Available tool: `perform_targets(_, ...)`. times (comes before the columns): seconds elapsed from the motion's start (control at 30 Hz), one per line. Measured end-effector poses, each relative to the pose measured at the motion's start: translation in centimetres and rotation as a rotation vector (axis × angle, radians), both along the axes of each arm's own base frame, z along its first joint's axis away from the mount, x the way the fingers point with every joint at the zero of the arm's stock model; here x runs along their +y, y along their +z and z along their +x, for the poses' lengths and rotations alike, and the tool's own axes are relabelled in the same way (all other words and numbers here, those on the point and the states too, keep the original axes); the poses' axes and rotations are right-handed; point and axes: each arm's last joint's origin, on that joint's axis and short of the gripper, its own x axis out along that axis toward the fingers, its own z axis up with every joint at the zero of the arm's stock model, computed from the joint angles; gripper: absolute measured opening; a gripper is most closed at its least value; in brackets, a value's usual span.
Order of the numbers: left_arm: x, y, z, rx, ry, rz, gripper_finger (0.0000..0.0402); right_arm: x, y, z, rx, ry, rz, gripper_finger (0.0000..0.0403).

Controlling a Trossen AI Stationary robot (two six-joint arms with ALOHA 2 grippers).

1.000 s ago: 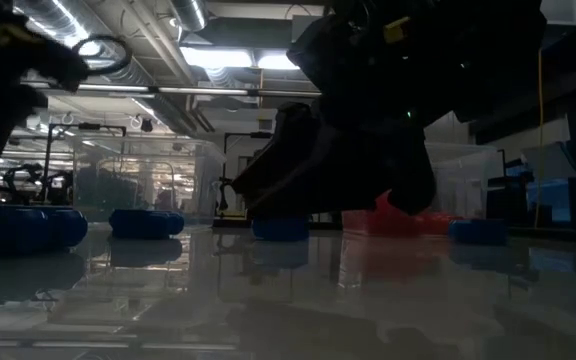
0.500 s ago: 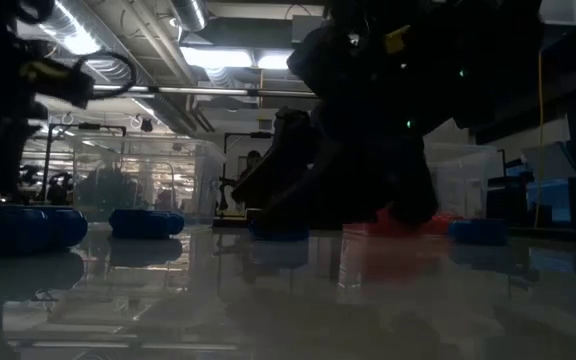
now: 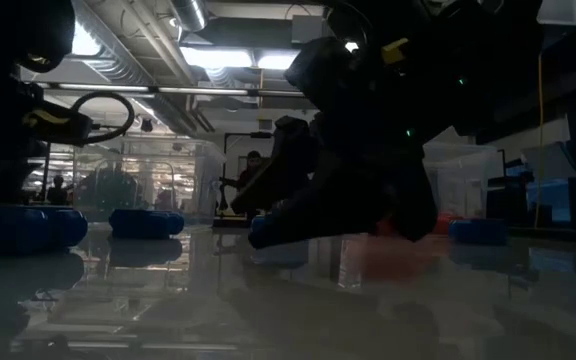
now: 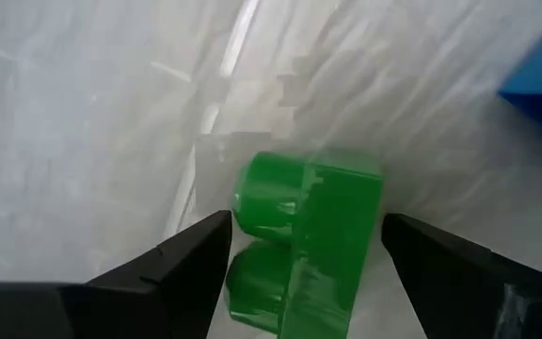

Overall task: Sort blocks
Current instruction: Put the green game piece into the bottom right transparent bin

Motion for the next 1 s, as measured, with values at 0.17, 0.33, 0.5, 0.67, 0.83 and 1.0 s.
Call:
perform_targets(0.17,-0.1,-0.1,0.2,-0.01,-0.03,-0.02,0.0211,0.0,0.0,0.0,0.0,0.001,0.001,0.0287)
perform_targets(0.33,-0.4,0.7,0.5,-0.001,-0.055,-0.014,0.0156,0.0,0.0,0.0,0.004,0.0,0.001,0.0287)
perform_targets(0.5,-1.3,2.5,1.2,-0.037,-0.08,-0.01,0.0156,0.0,0.1,0.1,-0.013,-0.023,-0.009,0.0287)
perform_targets(0.67,-2.5,5.4,1.9,-0.175,-0.104,0.033,0.0156,0.1,1.2,0.6,-0.139,-0.017,0.033,0.0287)
perform_targets(0.83,-3.2,7.8,2.4,-0.379,-0.071,0.111,0.0157,0.2,3.5,1.6,-0.355,-0.074,0.074,0.0287)
perform_targets(1.0,-3.2,8.4,3.4,-0.518,-0.041,0.148,0.0165,0.3,6.2,3.3,-0.449,-0.196,0.011,0.0287)
